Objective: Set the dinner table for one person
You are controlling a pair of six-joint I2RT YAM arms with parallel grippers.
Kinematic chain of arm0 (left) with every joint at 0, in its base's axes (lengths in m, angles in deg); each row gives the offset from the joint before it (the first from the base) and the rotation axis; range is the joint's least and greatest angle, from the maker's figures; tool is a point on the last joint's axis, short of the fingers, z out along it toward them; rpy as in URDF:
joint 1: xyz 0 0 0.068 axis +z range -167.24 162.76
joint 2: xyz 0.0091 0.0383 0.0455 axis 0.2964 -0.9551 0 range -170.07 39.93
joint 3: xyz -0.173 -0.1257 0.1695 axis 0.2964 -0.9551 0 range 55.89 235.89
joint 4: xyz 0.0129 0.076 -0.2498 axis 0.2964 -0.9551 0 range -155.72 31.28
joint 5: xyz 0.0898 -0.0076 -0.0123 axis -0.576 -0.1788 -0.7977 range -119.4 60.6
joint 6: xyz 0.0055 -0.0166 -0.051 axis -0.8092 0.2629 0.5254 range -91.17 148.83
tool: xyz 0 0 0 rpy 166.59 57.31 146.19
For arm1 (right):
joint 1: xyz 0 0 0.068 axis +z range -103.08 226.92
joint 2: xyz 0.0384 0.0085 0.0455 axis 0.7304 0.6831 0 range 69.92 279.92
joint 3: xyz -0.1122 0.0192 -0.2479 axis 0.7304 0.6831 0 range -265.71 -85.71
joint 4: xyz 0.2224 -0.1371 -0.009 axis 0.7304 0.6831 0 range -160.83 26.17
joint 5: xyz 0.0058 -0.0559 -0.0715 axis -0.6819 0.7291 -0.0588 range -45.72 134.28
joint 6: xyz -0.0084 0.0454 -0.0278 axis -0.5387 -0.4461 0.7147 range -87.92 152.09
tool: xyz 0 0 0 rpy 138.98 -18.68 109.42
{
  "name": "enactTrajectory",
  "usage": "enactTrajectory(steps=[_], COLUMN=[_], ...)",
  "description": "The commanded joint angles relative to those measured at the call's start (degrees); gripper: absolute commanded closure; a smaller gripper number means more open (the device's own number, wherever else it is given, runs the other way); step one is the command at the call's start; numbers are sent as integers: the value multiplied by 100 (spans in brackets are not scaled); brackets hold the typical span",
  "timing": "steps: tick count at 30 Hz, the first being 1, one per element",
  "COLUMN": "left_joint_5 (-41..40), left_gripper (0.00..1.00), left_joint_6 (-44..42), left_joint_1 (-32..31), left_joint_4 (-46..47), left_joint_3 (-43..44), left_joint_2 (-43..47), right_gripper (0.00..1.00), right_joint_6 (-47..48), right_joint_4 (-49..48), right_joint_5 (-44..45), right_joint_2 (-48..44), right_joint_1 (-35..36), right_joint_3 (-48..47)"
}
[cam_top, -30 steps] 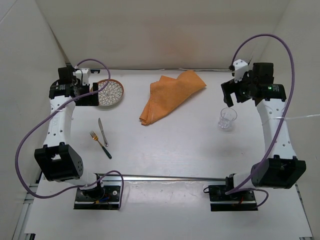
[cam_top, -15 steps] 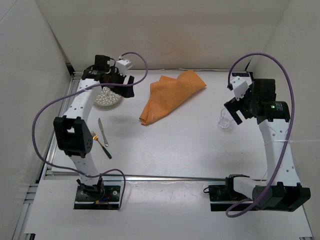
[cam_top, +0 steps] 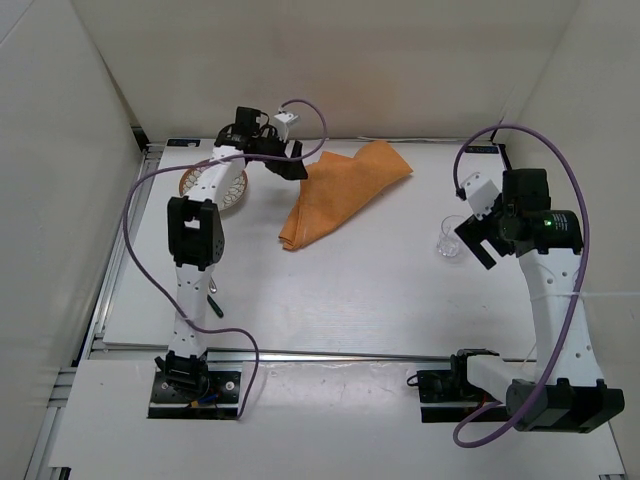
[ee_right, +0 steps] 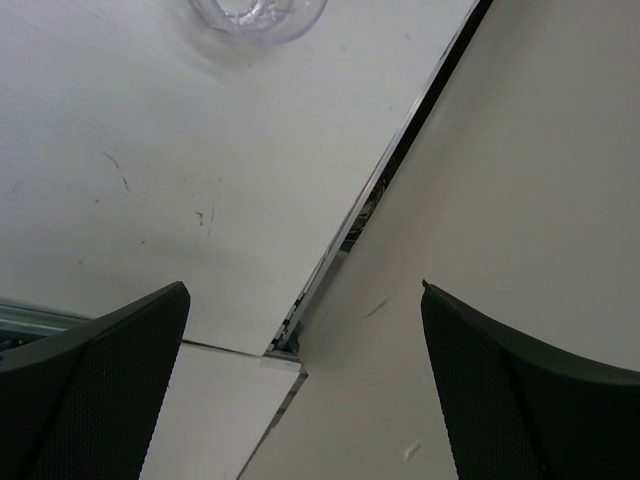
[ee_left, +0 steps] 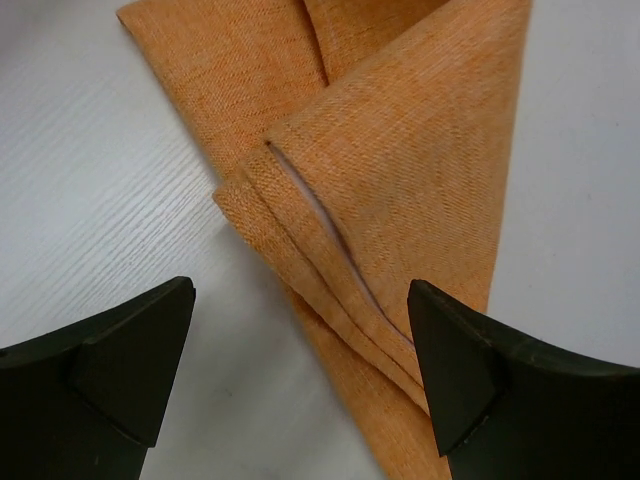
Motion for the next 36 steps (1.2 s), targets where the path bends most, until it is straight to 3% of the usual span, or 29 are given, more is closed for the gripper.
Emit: enactTrajectory(steps=[1, 7, 11, 12, 14, 16, 17, 18, 26, 36], left_joint_5=[354, 416, 416, 477, 477, 477, 477, 477, 477, 285], left_gripper=[2, 9, 33, 47, 65, 74, 85, 89, 89, 89], left_joint_6=[354, 628, 987, 988, 1110, 1163, 1164, 1164, 1322, 1383], left_joint_1=[-41, -93, -198, -199, -199, -251, -252, -252, -322, -1489], left_joint_4=[354, 548, 679, 679, 679, 732, 732, 732, 732, 732], left_joint_3=[392, 612, 735, 735, 569, 446, 393, 245, -802, -2138], left_joint_2=[-145, -542, -743, -744, -683, -603, -525, -420, 670, 1918], right_gripper=[0, 0, 0, 0, 0, 0, 0, 0, 0, 0], right_joint_6=[-20, -143, -196, -196, -196, -196, -196, -196, -363, -416], right_joint_4=[273, 325, 273, 221, 158, 18, -104, -175, -614, -887], right_joint_5=[307, 369, 422, 422, 422, 422, 422, 422, 308, 202], right_joint_2=[-135, 120, 331, 401, 524, 524, 594, 595, 718, 314], right_joint_1=[17, 17, 70, 122, 123, 175, 175, 175, 175, 175], right_joint_3=[-200, -499, -605, -605, -605, -474, -473, -421, -157, 309])
